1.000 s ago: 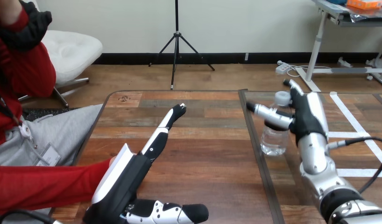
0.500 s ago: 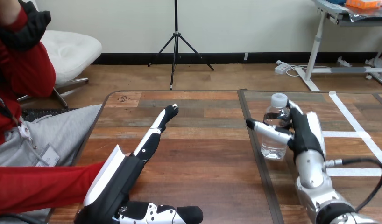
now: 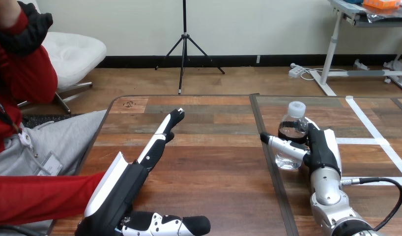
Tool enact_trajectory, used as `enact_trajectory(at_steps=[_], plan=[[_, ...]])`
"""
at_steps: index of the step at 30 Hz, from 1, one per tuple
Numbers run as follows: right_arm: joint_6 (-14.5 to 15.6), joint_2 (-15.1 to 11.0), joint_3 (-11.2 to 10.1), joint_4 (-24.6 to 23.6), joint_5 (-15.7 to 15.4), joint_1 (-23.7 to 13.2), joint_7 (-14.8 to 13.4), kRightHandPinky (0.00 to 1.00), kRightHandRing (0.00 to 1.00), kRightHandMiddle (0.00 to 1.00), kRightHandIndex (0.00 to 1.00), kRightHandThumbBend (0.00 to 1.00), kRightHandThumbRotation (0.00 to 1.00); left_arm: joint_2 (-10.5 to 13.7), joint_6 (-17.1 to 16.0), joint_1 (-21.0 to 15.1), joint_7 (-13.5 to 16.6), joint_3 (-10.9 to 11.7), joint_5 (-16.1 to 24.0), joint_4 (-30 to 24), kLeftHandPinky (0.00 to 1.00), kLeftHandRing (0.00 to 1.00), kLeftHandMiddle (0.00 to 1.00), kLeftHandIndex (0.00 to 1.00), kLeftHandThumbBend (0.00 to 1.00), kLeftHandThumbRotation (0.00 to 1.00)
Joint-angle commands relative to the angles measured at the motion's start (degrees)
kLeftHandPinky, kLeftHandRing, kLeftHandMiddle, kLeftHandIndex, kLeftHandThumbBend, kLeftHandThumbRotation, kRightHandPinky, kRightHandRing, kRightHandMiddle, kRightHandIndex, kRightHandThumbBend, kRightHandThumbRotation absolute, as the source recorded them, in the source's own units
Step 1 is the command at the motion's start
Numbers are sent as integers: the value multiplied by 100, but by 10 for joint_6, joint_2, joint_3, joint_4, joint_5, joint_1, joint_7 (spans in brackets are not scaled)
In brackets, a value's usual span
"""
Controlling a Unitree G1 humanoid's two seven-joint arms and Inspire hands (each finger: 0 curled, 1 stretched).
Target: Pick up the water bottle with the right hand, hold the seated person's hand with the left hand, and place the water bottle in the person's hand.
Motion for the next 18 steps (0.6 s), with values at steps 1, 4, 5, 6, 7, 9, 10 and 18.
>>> enact_trajectory(at_steps=[1, 4, 5, 6, 7, 9, 10, 18], plan=[[-12, 15, 0, -2, -2, -22, -4, 84, 88, 88, 90, 100, 28, 6, -5, -9, -4, 9, -19, -26, 97, 100, 100, 100, 100, 58], [-14, 17, -7, -2, 5, -20, 1, 83, 87, 87, 89, 100, 25, 7, -17, -14, -7, 10, -24, -16, 98, 100, 100, 100, 100, 57], [-15, 17, -4, -2, 2, -20, -2, 83, 87, 87, 89, 100, 25, 7, -17, -14, -7, 11, -26, -17, 98, 100, 100, 100, 100, 57], [-15, 18, -1, -2, -2, -19, -6, 83, 87, 86, 89, 100, 24, 7, -16, -14, -8, 11, -27, -18, 98, 100, 100, 100, 100, 57], [-14, 18, 0, -2, -4, -19, -8, 83, 86, 86, 88, 100, 24, 7, -15, -13, -9, 12, -28, -19, 98, 100, 100, 100, 100, 56], [-14, 19, 1, -2, -5, -18, -11, 82, 85, 86, 88, 100, 24, 6, -14, -12, -12, 11, -37, -19, 98, 100, 100, 100, 100, 56], [-14, 19, 1, -2, -5, -18, -11, 82, 85, 85, 88, 100, 23, 6, -14, -12, -13, 11, -39, -19, 98, 100, 100, 100, 100, 56], [-21, 25, -7, -2, 2, -12, -20, 76, 80, 81, 83, 100, 15, 5, -15, -15, -21, 13, -52, -14, 98, 100, 100, 100, 100, 55]])
